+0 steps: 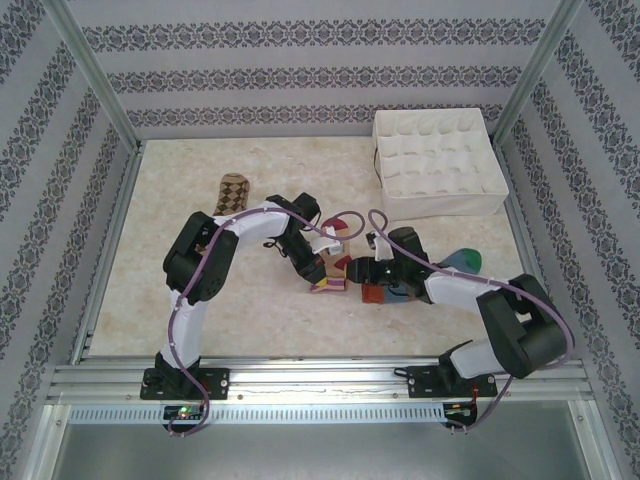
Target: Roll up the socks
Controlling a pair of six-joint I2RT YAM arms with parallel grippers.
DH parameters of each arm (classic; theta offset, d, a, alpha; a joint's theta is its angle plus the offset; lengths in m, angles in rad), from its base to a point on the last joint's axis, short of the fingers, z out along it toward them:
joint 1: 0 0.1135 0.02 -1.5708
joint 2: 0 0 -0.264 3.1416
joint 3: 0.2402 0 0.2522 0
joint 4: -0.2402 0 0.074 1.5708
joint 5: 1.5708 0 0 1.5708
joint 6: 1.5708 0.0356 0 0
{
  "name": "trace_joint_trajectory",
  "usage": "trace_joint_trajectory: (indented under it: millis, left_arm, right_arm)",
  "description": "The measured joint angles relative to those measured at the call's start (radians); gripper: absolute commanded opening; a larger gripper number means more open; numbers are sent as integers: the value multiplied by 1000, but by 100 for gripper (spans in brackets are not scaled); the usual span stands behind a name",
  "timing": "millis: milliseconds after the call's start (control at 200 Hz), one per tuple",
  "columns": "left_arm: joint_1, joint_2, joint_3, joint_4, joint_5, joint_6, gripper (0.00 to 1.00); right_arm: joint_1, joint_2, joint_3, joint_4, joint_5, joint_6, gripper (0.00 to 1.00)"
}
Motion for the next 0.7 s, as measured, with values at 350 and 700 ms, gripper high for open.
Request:
trace_joint_trajectory:
  millis: [350,700]
  left_arm:
    - [14,19,23,-20,17,-18,0]
    - [21,24,26,-24,25,-47,2]
  right_arm:
    - [87,-42,17,-6,39,-64,55]
    - [159,100,83,-23,77,-94,37]
